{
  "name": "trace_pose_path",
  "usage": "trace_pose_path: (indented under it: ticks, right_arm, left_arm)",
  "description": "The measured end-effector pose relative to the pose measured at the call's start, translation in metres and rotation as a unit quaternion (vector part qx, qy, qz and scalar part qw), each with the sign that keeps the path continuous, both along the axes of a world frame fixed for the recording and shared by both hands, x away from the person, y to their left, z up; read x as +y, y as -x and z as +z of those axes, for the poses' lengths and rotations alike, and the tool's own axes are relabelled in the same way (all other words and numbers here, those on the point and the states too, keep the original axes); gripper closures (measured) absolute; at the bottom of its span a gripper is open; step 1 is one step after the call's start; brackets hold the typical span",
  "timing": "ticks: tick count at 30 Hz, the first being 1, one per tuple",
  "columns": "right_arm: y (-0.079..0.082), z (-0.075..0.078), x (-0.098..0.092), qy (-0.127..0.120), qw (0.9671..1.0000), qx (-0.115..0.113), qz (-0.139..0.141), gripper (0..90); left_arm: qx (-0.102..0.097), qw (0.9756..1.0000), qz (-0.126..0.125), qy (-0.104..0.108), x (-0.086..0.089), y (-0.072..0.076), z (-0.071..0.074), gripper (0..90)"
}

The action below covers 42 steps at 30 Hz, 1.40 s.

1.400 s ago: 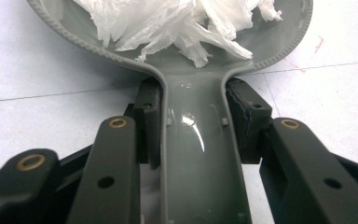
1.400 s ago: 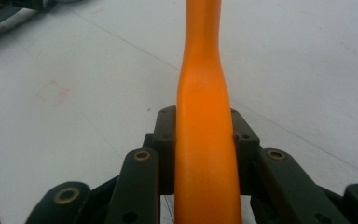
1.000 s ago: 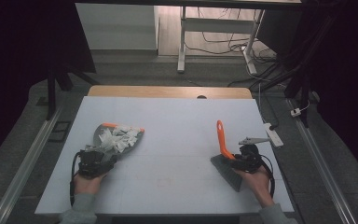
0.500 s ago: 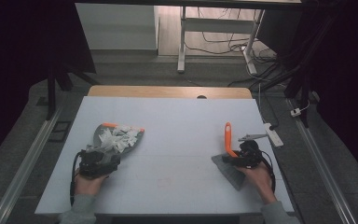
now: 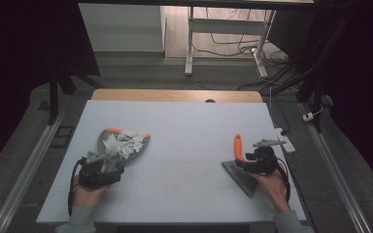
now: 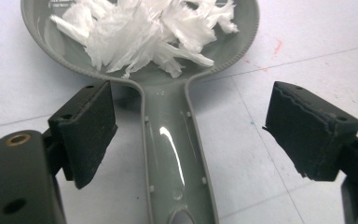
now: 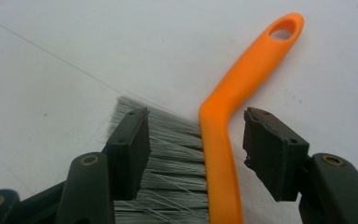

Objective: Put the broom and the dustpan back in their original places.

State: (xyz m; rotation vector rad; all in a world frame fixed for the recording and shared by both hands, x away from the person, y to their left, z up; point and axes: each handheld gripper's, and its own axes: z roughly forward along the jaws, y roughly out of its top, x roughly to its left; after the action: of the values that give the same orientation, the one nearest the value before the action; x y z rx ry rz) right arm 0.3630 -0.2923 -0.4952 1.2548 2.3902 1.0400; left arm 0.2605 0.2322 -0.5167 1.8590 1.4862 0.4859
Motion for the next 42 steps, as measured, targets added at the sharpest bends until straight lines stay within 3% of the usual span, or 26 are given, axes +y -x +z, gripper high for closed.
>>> trace_pose_path:
  ticks: [5,11,16,25,33,42]
  right_arm:
    - [0.009,0.003,0.002,0.002,0.9994,-0.020,0.026,41.9]
    - [0.017,0.002,0.003,-0.004,0.9984,-0.025,0.050,42.9]
    - [0.024,0.002,0.005,-0.008,0.9972,-0.028,0.069,43.8]
    - [0.041,0.004,0.009,-0.013,0.9946,-0.046,0.092,43.9]
    - [0.056,-0.001,0.010,-0.007,0.9922,-0.051,0.114,44.0]
    - [0.057,-0.002,0.006,-0.013,0.9908,-0.057,0.122,44.3]
  left_arm:
    - [-0.015,0.9994,-0.031,0.002,-0.002,0.003,0.006,19.3]
    - [-0.033,0.9962,-0.081,-0.007,-0.013,0.005,0.013,20.8]
    - [-0.031,0.9917,-0.125,-0.009,-0.023,0.002,0.017,21.4]
    - [-0.003,0.9818,-0.190,0.010,-0.027,0.001,0.010,21.6]
    - [-0.002,0.9777,-0.209,0.017,-0.031,0.013,0.009,22.0]
    - [0.000,0.9792,-0.202,0.015,-0.032,0.013,0.008,22.1]
